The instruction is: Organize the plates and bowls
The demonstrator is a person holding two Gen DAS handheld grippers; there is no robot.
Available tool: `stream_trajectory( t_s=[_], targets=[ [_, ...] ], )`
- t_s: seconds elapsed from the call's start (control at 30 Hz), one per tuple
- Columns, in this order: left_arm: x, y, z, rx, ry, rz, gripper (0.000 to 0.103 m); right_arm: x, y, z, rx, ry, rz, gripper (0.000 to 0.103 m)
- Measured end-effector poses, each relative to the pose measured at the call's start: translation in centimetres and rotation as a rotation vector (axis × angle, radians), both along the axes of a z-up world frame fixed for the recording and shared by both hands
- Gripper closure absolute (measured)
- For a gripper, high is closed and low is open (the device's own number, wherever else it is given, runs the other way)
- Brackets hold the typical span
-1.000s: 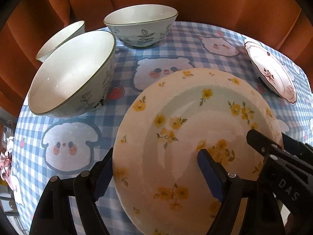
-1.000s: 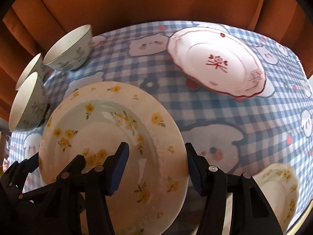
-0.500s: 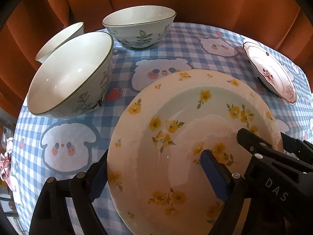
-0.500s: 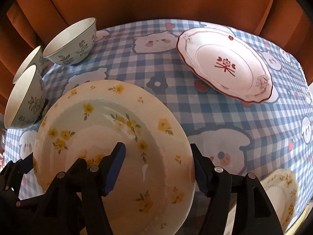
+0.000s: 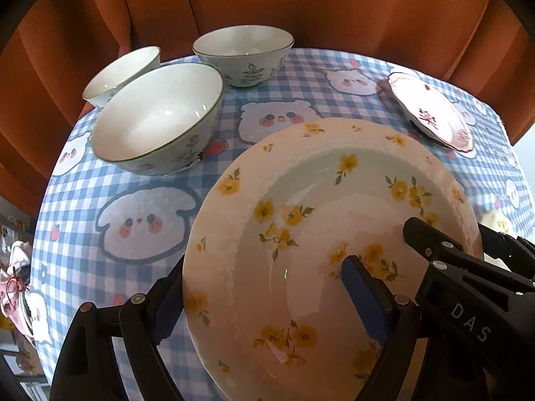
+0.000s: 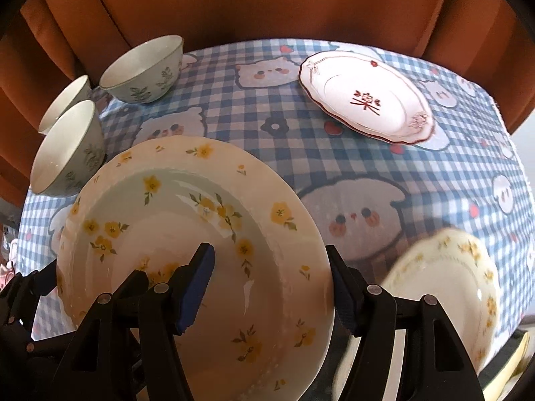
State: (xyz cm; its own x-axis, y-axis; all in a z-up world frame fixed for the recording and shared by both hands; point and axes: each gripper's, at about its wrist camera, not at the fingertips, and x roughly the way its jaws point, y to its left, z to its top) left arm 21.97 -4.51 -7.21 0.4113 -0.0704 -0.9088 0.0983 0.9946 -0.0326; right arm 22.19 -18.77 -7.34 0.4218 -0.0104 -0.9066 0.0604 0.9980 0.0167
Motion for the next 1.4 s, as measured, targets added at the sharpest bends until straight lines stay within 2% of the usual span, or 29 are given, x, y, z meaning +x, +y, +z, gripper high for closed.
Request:
stream_trajectory(
  t_s=[0.33, 0.57, 0.9, 1.4],
  targets=[
    [-3.1, 1.4, 1.6, -0.034, -0.030, -0.056, 0.016, -4.8, 1.1, 2.0, 0.002, -0.049, -0.080, 0.033],
    [-4.8, 0.3, 2.7, -0.028, -0.055, -0.061, 0.016, -7.0, 0.5, 3.1, -0.007, -0.079, -0.093, 0.033],
    [-5.8, -4.3, 3.5, -0.007, -0.061, -0.009, 0.016, -7.3, -3.7, 3.6, 0.014, -0.082, -0.034, 0.033],
    [-5.9, -13.3, 3.5, -0.012, -0.052, 0.016, 0.016, -6.9, -13.3, 3.9, 0.021, -0.067, -0.003, 0.033]
  ],
)
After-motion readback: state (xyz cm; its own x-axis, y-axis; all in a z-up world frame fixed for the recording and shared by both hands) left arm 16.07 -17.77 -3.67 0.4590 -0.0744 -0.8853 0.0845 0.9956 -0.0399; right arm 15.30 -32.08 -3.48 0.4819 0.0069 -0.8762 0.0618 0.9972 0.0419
